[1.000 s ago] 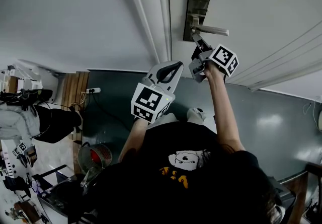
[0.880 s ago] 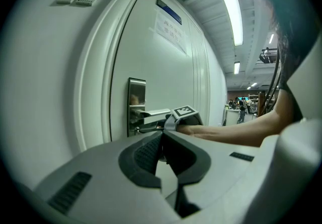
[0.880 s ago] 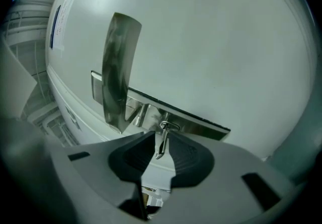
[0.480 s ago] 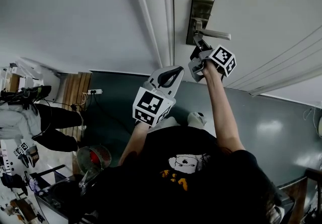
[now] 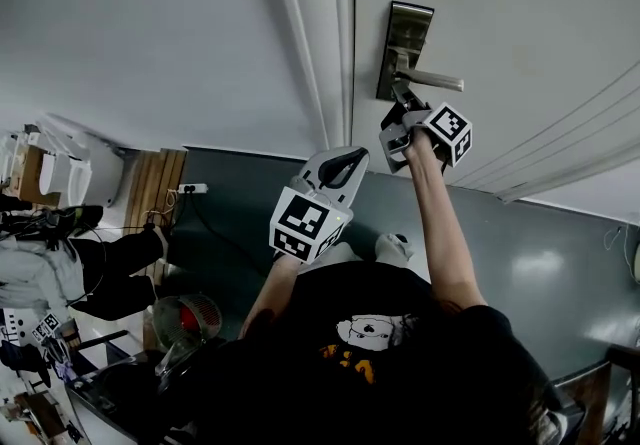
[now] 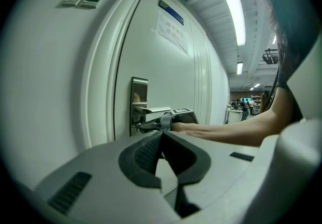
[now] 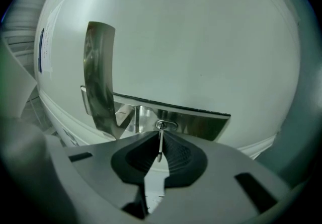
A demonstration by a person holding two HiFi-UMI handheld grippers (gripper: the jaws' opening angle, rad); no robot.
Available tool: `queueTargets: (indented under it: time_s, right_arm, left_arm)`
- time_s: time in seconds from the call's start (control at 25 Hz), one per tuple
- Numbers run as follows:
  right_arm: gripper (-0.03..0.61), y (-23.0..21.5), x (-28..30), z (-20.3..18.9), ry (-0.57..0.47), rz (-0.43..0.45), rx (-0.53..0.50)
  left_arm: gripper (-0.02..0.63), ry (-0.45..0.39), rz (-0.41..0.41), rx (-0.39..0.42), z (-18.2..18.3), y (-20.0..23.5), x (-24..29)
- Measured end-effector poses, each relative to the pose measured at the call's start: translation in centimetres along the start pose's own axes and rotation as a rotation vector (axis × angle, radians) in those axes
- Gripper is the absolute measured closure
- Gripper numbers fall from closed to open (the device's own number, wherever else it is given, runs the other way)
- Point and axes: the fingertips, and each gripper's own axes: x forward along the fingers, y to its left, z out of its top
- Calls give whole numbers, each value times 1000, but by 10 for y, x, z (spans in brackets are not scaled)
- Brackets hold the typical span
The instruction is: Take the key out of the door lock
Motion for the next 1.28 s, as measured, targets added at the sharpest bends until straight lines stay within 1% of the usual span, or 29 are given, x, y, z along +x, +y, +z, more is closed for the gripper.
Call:
queueTargets:
  time_s: [0.2, 0.44, 0.6, 0.76, 0.96, 1.12, 1.28]
  right_arm:
    - [554, 0, -2, -1, -15, 5, 50]
    - [555, -2, -5, -5, -13, 25, 79]
    - [555, -4, -6, -6, -8, 23, 77]
    - [555, -2, -16, -12, 6, 24, 53]
    - [557, 0, -25, -20, 35, 21, -36]
    - [557, -6, -42, -31, 47, 15, -35]
    - [556, -4, -55, -38, 56, -5, -36]
  left_arm:
    - [606, 1, 11, -11, -1, 4, -2]
    - [606, 6, 18, -25, -5, 13, 1]
    - [606, 10, 17, -33, -8, 14, 3]
    - [606, 11, 16, -44, -11, 14, 0]
    - [606, 16, 17, -57, -19, 15, -3]
    - [606, 20, 11, -70, -29, 9, -9]
    - [606, 25, -1, -91, -27, 11, -11]
